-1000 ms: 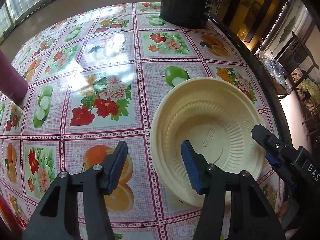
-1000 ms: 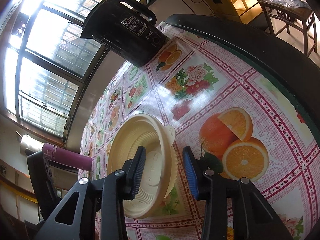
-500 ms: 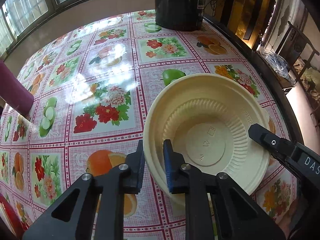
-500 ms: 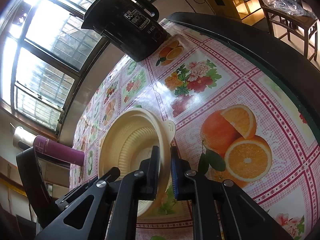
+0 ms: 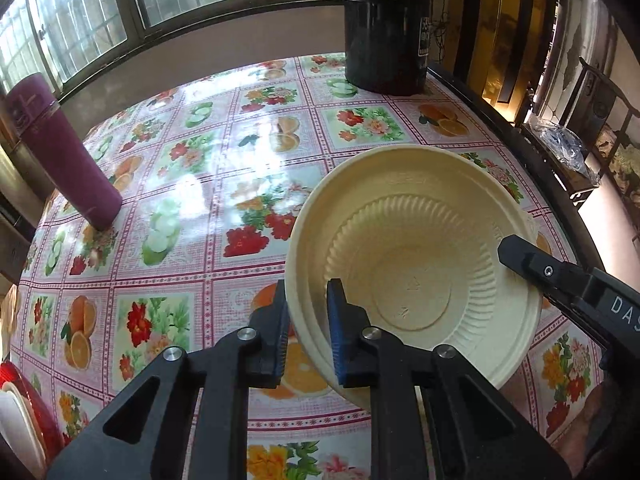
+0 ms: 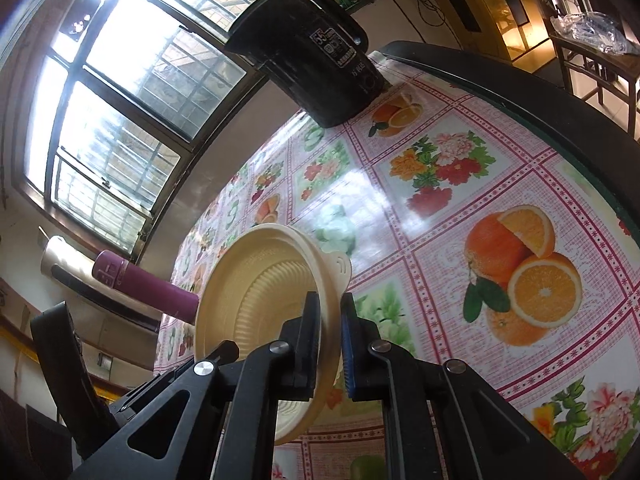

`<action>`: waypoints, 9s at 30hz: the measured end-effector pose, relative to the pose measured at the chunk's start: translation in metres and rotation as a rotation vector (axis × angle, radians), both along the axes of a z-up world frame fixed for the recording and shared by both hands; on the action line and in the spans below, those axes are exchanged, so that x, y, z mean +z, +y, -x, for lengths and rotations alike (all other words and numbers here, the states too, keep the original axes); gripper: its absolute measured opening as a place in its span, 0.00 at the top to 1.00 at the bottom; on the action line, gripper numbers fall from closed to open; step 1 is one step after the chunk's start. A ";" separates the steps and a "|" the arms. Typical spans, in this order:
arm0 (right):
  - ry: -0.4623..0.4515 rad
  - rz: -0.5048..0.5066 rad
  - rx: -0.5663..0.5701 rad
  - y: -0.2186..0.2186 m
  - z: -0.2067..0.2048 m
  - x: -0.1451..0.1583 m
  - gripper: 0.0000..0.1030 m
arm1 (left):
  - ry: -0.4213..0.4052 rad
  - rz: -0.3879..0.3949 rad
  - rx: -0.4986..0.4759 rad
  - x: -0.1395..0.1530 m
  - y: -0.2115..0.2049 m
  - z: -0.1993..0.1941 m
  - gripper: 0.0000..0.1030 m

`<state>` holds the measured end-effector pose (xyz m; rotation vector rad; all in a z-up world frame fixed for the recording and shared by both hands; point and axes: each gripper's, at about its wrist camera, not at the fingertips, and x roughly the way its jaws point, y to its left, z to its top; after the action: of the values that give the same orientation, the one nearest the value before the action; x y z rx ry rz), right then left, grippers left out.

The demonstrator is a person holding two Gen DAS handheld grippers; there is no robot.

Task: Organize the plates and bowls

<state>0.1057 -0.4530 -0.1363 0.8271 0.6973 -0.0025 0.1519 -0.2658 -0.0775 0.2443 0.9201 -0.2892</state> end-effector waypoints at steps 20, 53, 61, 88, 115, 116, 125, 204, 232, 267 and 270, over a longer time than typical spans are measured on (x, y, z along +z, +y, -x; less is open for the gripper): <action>-0.270 -0.055 0.502 0.289 0.023 0.073 0.91 | -0.217 -0.039 0.420 0.060 0.300 0.116 0.83; -0.245 0.113 0.682 0.453 0.027 0.085 0.89 | -0.217 0.034 0.616 0.032 0.420 0.144 0.83; -0.221 0.111 0.686 0.455 0.024 0.077 0.87 | -0.185 0.031 0.622 0.026 0.422 0.137 0.83; -0.117 0.098 0.704 0.464 0.009 0.048 0.87 | -0.118 0.047 0.627 0.013 0.430 0.127 0.83; -0.084 0.071 0.684 0.446 0.003 0.048 0.67 | -0.101 0.094 0.617 0.015 0.438 0.129 0.83; -0.095 0.086 0.668 0.444 0.004 0.050 0.66 | -0.102 0.093 0.618 0.015 0.438 0.129 0.83; -0.181 0.176 0.520 0.431 -0.001 0.064 0.42 | -0.109 0.094 0.621 0.014 0.439 0.130 0.83; -0.665 0.395 0.305 0.328 0.208 0.106 0.00 | -0.462 0.149 0.409 0.074 0.324 0.236 0.00; -0.617 0.456 0.366 0.359 0.193 0.094 0.00 | -0.383 0.231 0.466 0.057 0.370 0.233 0.00; -0.558 0.444 0.364 0.361 0.177 0.083 0.00 | -0.320 0.158 0.505 0.043 0.377 0.219 0.00; -0.559 0.446 0.364 0.362 0.177 0.083 0.00 | -0.314 0.154 0.520 0.042 0.380 0.217 0.00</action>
<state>-0.0710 -0.0914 -0.0532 0.2386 0.2871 0.3755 -0.0653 0.1140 -0.0353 -0.0951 0.6174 0.1579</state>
